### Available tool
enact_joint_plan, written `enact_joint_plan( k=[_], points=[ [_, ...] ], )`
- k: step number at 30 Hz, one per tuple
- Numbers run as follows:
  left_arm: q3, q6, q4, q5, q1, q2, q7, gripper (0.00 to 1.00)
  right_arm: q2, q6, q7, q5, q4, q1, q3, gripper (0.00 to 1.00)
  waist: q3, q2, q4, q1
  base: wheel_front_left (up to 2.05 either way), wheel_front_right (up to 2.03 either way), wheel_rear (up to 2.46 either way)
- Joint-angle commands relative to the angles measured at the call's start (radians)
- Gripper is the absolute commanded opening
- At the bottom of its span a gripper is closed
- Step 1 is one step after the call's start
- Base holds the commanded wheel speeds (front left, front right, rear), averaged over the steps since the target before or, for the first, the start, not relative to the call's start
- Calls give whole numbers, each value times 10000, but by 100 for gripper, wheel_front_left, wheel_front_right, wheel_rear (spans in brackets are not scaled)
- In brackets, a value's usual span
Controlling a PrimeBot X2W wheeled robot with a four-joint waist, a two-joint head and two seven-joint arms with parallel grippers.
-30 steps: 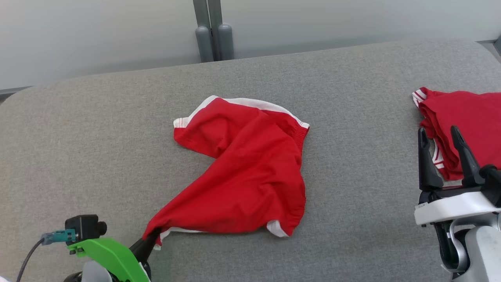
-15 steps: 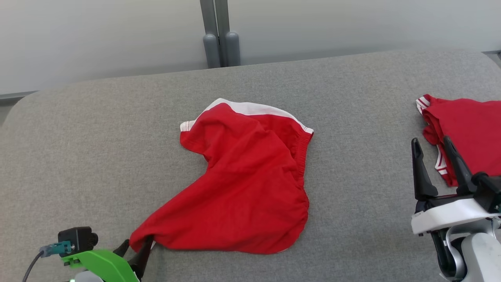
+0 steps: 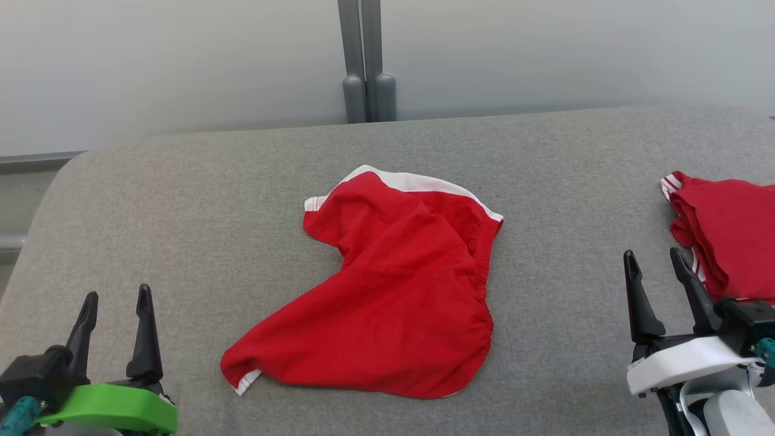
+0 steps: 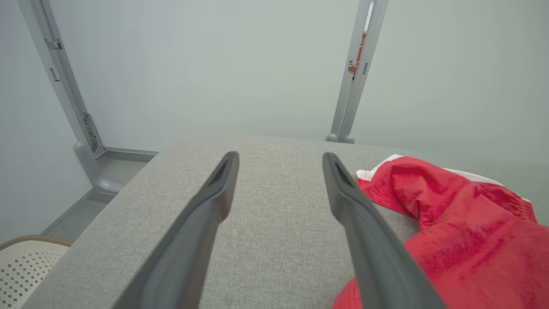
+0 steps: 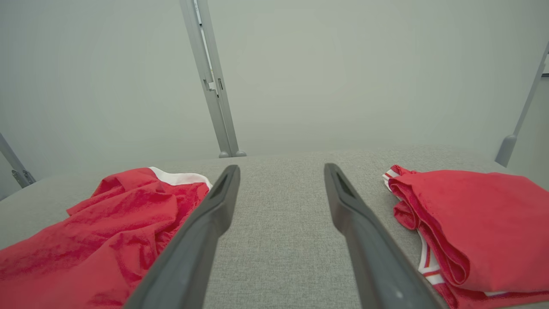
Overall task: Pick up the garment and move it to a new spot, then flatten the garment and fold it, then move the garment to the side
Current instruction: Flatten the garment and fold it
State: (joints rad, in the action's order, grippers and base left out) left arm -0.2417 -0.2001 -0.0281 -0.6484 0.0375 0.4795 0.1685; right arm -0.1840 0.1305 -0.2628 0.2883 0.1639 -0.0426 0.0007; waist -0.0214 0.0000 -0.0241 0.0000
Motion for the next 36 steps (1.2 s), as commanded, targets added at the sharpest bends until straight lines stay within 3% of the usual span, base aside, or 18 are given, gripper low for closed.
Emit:
enact_joint_plan(
  k=[1, 6, 10, 15, 19, 27, 36],
  points=[
    [32, -131, -88, 158, 201, -264, 375, 100, -15, 5, -24, 69, 37, 198, -20, 100, 87, 0, -129, 0, 0, 0, 0],
    [181, -242, -79, 819, 346, -742, 901, 100, -59, 5, -24, 163, 93, 408, -6, 100, 129, 0, -243, 0, 0, 0, 0],
    [256, -54, 24, 1270, 472, -1072, 983, 100, -46, 5, -24, 326, 261, 480, 282, 100, 149, 0, -276, 0, 0, 0, 0],
    [409, 331, 106, 1555, 322, -1459, 968, 100, -366, 5, 338, 1091, 889, 267, 1667, 100, 71, 0, -441, 0, 0, 0, 0],
    [364, 685, 295, 1754, 27, -1653, 964, 100, -755, 3, 1526, 2207, 1635, -144, 2859, 100, 15, 0, -858, 0, 0, 0, 0],
    [617, 1053, 651, 1958, -190, -1915, 964, 100, -977, 5, 3087, 3956, 2592, -914, 4076, 100, -79, 0, -1674, 0, 0, 0, 0],
    [687, 1303, 923, 2058, -300, -2179, 965, 100, -828, 5, 3007, 4630, 3573, -1521, 4776, 100, -229, 0, -2228, 0, 0, 0, 0]
  ],
)
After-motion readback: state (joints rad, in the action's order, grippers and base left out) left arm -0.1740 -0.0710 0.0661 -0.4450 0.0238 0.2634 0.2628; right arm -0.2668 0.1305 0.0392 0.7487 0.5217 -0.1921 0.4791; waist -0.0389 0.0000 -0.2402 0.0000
